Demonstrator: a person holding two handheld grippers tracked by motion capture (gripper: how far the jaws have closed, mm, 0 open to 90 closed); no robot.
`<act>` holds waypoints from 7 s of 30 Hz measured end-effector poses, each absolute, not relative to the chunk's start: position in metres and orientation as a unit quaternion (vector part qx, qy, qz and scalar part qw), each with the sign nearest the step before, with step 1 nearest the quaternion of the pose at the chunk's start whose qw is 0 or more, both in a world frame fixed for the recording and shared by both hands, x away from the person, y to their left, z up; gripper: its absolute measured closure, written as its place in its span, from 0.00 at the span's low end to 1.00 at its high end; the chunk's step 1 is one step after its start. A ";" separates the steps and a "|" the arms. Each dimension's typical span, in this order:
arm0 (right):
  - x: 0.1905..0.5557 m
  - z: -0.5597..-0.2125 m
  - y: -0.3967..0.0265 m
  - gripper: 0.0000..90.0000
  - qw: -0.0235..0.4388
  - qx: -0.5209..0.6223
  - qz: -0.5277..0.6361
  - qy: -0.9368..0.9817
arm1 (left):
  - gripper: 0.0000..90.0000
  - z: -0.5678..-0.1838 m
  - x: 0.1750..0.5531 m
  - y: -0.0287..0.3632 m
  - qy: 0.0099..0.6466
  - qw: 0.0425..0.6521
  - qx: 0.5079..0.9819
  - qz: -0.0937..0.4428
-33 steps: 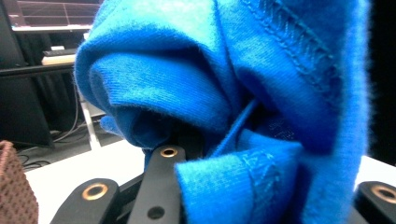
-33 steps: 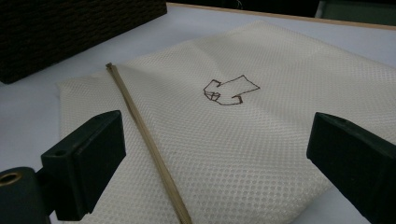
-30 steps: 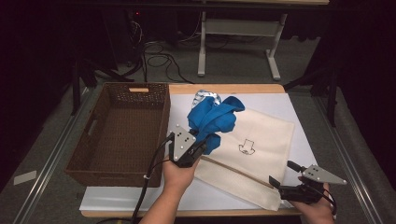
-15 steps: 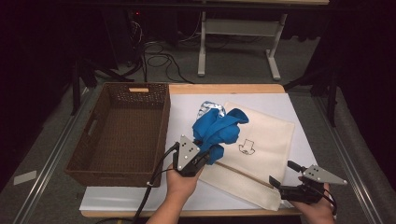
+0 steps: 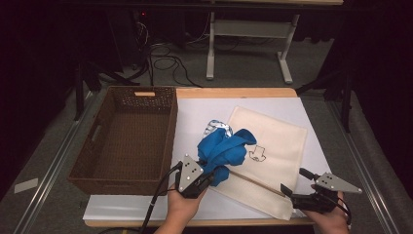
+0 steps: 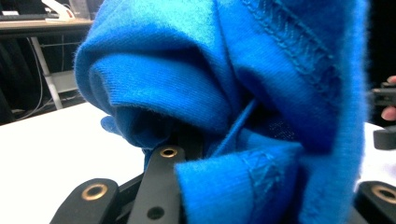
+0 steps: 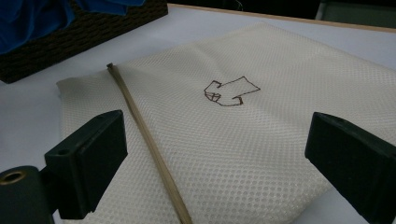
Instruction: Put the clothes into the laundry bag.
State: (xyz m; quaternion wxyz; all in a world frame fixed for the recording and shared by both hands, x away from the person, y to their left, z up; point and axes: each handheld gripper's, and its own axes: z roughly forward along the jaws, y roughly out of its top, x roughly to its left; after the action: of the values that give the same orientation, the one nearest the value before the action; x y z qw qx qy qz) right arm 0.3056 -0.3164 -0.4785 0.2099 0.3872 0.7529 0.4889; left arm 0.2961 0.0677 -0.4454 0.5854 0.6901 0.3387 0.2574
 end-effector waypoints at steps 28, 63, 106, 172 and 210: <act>0.329 -0.475 -0.278 0.21 0.189 0.369 0.455 0.788 | 0.81 -0.465 0.260 0.075 0.319 0.607 0.680 0.261; 0.350 -0.505 -0.256 0.78 0.167 0.341 0.374 0.846 | 0.81 -0.467 0.263 0.081 0.336 0.604 0.672 0.264; 0.346 -0.504 -0.259 0.97 0.151 0.340 0.386 0.844 | 0.81 -0.468 0.259 0.076 0.325 0.603 0.679 0.262; 0.342 -0.458 -0.263 0.99 0.166 0.334 0.494 0.785 | 0.81 -0.484 0.257 0.042 0.297 0.566 0.738 0.214; 0.336 -0.460 -0.259 0.99 0.162 0.333 0.493 0.787 | 0.79 -0.489 0.274 0.024 0.310 0.555 0.755 0.160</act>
State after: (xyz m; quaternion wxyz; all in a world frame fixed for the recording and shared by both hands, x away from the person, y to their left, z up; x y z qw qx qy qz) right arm 0.3355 -0.2595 -0.4601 0.1617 0.3326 0.7873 0.4933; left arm 0.2736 0.0236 -0.4888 0.5553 0.7551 0.3096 0.1602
